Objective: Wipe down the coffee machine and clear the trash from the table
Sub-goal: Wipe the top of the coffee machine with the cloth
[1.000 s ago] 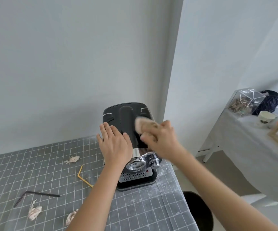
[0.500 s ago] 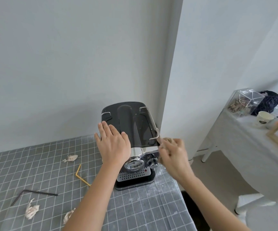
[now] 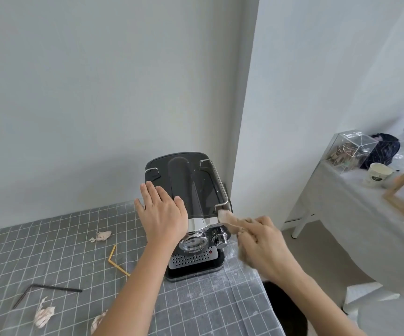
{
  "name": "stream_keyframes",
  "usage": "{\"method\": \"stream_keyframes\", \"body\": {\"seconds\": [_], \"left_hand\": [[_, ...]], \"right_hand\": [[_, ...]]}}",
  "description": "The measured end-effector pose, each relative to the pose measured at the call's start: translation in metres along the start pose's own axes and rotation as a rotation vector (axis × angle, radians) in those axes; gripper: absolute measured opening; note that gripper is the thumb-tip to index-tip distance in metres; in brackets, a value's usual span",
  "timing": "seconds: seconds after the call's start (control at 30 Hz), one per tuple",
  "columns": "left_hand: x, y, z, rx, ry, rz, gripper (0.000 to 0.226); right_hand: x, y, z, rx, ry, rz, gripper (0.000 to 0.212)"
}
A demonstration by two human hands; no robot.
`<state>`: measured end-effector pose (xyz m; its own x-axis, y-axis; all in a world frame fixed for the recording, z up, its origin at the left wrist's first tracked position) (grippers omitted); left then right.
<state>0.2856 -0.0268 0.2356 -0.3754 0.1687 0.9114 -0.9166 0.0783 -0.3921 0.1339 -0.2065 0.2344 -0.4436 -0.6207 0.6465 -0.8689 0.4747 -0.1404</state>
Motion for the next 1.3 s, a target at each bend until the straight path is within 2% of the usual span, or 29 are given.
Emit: {"method": "stream_keyframes", "body": {"seconds": [0.07, 0.13, 0.2, 0.27, 0.33, 0.43, 0.53, 0.63, 0.7, 0.8, 0.87, 1.03, 1.17, 1.23, 1.3], "left_hand": [[0.002, 0.0, 0.0, 0.001, 0.002, 0.007, 0.071], [0.0, 0.001, 0.0, 0.005, 0.003, -0.003, 0.067], [-0.003, 0.0, 0.0, 0.007, 0.01, -0.019, 0.064], [-0.004, 0.0, 0.0, 0.009, 0.021, -0.021, 0.063], [-0.004, 0.0, 0.0, 0.005, 0.021, -0.015, 0.063], [-0.003, 0.0, -0.001, 0.01, 0.042, 0.007, 0.061], [-0.004, 0.002, -0.001, 0.01, 0.054, 0.017, 0.06], [-0.004, 0.002, -0.002, 0.015, 0.059, 0.021, 0.06], [-0.002, 0.001, -0.003, 0.027, 0.061, 0.024, 0.06], [-0.003, 0.0, -0.003, 0.052, 0.093, 0.04, 0.059], [-0.002, 0.0, -0.005, 0.058, 0.122, 0.079, 0.058], [-0.011, -0.002, -0.013, -0.016, 0.135, 0.072, 0.068], [0.0, 0.009, -0.023, 0.006, 0.415, 0.174, 0.053], [0.005, 0.019, -0.029, 0.047, 0.528, 0.187, 0.047], [0.008, 0.029, -0.032, 0.06, 0.56, 0.18, 0.055]], "right_hand": [[0.022, -0.01, -0.007, -0.064, -0.15, 0.093, 0.029], [0.041, -0.031, -0.028, 0.005, -0.13, 0.218, 0.028], [0.038, -0.058, -0.06, 0.094, -0.13, 0.261, 0.038], [0.015, -0.086, -0.087, 0.173, -0.093, 0.253, 0.042], [-0.024, -0.108, -0.108, 0.314, 0.123, 0.214, 0.05], [-0.091, -0.119, -0.1, 0.427, 0.386, 0.004, 0.047], [-0.097, -0.122, -0.087, 0.358, 0.387, -0.027, 0.044], [-0.099, -0.118, -0.086, 0.317, 0.512, 0.021, 0.042], [-0.104, -0.111, -0.085, 0.219, 0.617, 0.046, 0.04], [-0.101, -0.095, -0.082, 0.048, 0.677, -0.001, 0.044], [-0.092, -0.094, -0.086, 0.027, 0.654, 0.047, 0.045], [-0.099, -0.079, -0.115, 0.161, 0.449, 0.124, 0.036], [-0.088, -0.06, -0.114, 0.206, 0.301, 0.109, 0.031], [-0.076, -0.043, -0.111, 0.331, 0.279, 0.133, 0.031], [-0.068, -0.023, -0.105, 0.451, 0.222, 0.138, 0.031]]}}
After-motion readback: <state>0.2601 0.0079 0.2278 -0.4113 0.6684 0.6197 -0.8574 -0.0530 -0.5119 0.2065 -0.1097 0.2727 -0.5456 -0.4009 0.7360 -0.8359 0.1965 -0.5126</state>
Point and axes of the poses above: each hand's wrist, its own y-axis away from the middle knuckle, its own x-axis out of the back of the hand, z = x × y, the point moved 9 cm from there along -y, towards the middle knuckle, and after that the axes turned 14 degrees about z, right-handed, at the moved point
